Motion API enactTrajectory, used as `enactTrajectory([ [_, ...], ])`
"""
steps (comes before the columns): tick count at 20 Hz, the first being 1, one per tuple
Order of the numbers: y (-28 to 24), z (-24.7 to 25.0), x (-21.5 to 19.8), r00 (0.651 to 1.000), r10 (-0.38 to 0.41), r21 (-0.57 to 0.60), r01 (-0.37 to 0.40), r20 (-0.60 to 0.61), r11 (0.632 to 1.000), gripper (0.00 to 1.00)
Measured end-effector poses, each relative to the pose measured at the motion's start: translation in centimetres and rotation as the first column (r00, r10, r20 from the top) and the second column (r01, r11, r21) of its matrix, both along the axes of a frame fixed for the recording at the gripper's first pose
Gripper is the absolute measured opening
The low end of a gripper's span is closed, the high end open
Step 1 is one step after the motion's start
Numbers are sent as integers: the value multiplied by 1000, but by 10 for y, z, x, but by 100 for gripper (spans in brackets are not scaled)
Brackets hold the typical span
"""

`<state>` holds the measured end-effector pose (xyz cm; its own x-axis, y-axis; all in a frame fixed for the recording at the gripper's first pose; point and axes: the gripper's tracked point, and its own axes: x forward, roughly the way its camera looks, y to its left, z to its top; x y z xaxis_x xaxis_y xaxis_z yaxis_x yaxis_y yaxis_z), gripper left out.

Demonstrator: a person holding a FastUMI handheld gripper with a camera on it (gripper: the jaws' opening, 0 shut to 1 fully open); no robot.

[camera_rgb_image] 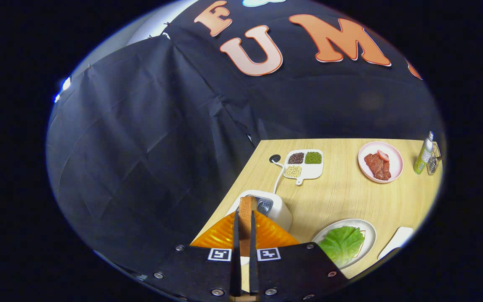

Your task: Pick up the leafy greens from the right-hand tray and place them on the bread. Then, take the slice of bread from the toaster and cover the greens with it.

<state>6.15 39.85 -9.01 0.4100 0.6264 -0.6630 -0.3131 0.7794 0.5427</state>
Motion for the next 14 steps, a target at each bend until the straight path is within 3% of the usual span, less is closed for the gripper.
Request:
enactTrajectory([
  [9,-71,-43,-3,994,-100,-1,100,-40,995,8],
  [14,-99,-74,-15,990,-118,-7,118,-74,993,8],
])
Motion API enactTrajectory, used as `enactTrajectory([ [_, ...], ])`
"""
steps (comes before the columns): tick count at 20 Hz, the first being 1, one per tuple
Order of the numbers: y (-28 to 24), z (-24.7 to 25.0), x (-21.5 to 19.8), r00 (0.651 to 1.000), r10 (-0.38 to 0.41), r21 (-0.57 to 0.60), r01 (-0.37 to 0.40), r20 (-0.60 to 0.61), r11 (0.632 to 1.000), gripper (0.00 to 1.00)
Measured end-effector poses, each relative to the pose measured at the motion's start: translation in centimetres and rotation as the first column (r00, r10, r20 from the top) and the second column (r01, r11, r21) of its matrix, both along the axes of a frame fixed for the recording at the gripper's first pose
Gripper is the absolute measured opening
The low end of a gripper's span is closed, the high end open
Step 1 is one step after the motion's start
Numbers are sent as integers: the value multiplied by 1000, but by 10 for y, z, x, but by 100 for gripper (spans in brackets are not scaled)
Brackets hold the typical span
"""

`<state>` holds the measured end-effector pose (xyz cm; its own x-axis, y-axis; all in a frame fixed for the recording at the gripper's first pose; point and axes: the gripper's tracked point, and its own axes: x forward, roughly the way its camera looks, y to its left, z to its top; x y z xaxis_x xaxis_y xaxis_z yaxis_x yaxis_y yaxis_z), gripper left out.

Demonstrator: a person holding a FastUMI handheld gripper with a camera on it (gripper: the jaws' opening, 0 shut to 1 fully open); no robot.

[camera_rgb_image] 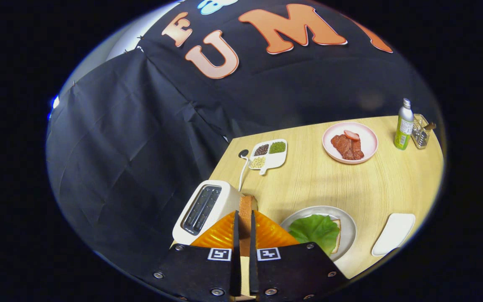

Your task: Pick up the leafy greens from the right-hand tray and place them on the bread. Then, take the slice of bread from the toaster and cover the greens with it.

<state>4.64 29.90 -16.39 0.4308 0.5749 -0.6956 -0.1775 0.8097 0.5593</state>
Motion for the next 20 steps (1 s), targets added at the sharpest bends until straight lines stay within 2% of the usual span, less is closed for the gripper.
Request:
enactTrajectory([
  [7,-37,-53,-17,995,-43,-1,43,-92,999,8],
  [12,-58,-93,-33,989,-29,-8,28,-148,1000,8],
  [20,-91,-129,-31,988,-69,-56,61,-138,997,8],
])
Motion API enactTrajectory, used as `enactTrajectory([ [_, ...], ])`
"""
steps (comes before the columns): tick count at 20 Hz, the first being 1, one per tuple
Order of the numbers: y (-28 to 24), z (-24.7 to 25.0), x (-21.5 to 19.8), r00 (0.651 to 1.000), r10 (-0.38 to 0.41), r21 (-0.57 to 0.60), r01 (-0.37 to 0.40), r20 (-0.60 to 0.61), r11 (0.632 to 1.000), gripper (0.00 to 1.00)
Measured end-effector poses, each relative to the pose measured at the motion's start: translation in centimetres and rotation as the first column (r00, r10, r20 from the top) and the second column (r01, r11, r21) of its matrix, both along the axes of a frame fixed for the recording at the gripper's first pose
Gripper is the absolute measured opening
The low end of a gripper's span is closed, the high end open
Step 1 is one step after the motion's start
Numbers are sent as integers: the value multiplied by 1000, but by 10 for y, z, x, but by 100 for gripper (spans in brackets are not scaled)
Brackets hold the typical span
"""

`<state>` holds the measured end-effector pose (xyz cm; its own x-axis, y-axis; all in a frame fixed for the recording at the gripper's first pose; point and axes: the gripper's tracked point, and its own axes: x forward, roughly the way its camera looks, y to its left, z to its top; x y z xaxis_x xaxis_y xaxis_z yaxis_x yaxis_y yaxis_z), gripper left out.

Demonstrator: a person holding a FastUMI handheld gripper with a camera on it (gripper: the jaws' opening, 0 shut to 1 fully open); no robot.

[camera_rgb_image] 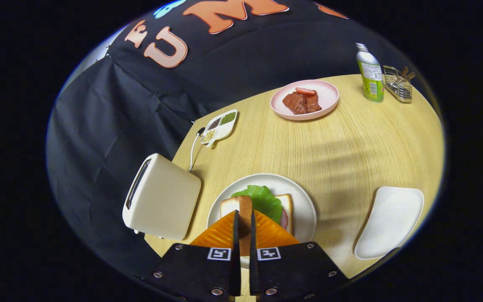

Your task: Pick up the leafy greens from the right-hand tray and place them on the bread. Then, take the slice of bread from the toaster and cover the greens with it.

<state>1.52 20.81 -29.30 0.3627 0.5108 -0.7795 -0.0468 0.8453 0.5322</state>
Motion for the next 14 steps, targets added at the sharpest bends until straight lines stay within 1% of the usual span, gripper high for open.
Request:
enactTrajectory([
  [3,-7,-4,4,1000,2,-20,-1,30,1000,8],
  [5,-12,-6,7,998,9,-45,-6,56,999,11],
  [7,-17,-12,4,997,33,-79,-27,65,996,14],
  [9,-26,-16,6,995,47,-135,-34,91,990,20],
  [10,-35,-19,8,993,46,-171,-26,111,985,26],
  [12,-50,-19,16,988,31,-215,2,151,977,28],
  [14,-53,-11,19,983,10,-204,28,183,979,30],
])
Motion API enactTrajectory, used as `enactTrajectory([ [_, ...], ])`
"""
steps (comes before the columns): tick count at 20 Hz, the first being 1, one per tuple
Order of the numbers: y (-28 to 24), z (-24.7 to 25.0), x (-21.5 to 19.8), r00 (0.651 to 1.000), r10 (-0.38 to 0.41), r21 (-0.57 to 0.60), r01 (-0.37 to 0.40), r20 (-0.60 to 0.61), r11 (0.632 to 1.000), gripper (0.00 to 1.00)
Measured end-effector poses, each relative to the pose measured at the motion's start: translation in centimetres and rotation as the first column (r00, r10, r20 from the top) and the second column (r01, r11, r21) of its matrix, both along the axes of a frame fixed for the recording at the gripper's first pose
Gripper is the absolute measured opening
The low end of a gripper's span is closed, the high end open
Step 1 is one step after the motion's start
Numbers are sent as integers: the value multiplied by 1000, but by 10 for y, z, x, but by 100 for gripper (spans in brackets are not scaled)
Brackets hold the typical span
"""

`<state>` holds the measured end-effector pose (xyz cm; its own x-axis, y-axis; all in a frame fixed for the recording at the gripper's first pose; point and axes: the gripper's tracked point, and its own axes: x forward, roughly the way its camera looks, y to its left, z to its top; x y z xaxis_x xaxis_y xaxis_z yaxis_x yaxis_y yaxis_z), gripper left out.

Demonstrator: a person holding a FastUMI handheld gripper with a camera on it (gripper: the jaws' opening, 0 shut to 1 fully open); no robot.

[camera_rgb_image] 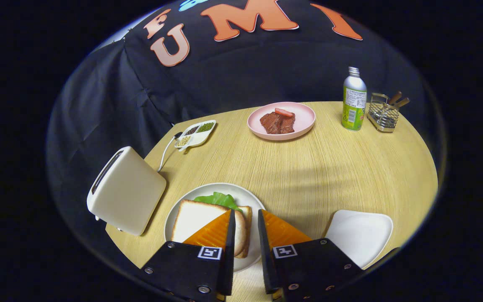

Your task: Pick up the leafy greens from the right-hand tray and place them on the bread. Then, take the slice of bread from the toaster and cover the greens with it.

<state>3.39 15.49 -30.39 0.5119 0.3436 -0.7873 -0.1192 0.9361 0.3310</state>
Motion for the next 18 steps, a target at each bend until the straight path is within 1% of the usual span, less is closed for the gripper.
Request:
enactTrajectory([
  [1,-3,6,3,1000,-9,-3,9,27,1000,30],
  [5,-17,39,11,985,-40,-31,46,167,998,37],
  [7,-20,54,11,974,-45,-43,56,224,998,43],
  [8,-24,62,12,964,-49,-60,66,262,996,47],
  [11,-32,95,15,917,-52,-91,95,395,991,54],
  [13,-38,115,14,880,-36,-121,106,474,987,61],
  [14,-42,125,15,858,-30,-141,119,512,983,68],
  [15,-44,136,13,837,-21,-158,128,546,979,72],
  [16,-46,149,12,815,-15,-167,137,579,976,77],
  [18,-49,173,9,769,-8,-171,152,639,974,82],
])
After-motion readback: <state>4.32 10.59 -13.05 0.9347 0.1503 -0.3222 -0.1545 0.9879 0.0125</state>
